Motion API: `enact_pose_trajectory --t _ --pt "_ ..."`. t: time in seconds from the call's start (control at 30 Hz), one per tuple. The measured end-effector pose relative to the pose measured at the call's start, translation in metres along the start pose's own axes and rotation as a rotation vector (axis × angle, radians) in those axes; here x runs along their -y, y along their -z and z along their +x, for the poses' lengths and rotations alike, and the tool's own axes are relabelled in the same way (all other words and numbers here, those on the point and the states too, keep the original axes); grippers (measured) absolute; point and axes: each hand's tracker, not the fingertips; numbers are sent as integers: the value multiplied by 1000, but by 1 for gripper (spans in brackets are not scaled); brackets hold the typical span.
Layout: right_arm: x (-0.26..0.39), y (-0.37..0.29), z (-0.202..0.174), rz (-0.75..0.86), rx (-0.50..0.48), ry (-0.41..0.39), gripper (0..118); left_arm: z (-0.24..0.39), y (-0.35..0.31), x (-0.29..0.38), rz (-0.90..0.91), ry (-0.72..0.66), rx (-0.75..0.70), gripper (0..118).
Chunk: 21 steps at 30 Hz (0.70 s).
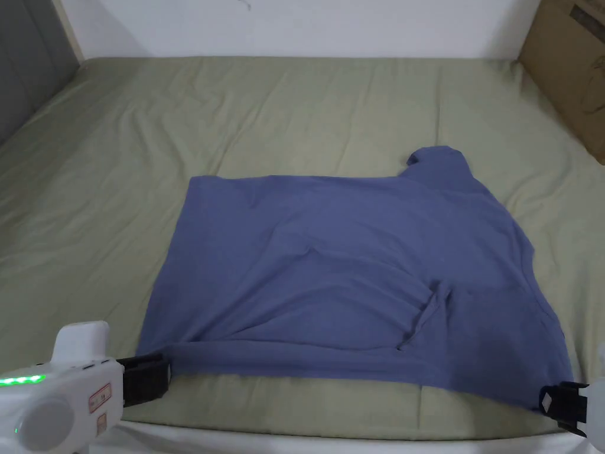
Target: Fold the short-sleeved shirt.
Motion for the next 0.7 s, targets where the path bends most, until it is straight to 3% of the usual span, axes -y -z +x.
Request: enact_pose_trajectory --t 0.03,0.07,0.17,0.33,0.37,0.4,0.5,0.53,0.63,0.67,0.7 --pt "0 1 0 -7 -1 4 0 0 4 -2 -15 -14 12 26" --pt "1 0 -1 -9 0 4 0 -1 9 0 -4 -14 18 4" --pt "4 0 0 -20 0 6 0 -3 20 3 -79 -22 46 4" --pt "3 -4 9 -2 -2 11 0 -7 3 1 -16 -30 47 4" --pt "2 -5 10 7 -1 9 6 -8 2 1 -17 -30 47 4" --pt "-1 -5 9 11 12 5 35 -9 2 2 -18 -30 47 4" --pt "-8 -1 10 13 64 -34 65 -3 -4 3 -21 -20 42 4" --pt "-10 2 11 6 72 -40 83 -3 -4 4 -23 -17 41 4" --pt "-14 17 21 -47 34 -24 82 2 -8 5 -26 -7 38 4" --pt "-13 22 24 -54 18 0 75 3 -8 5 -27 -3 37 4" --pt "-12 26 27 -62 9 5 45 5 -9 4 -29 1 35 4"
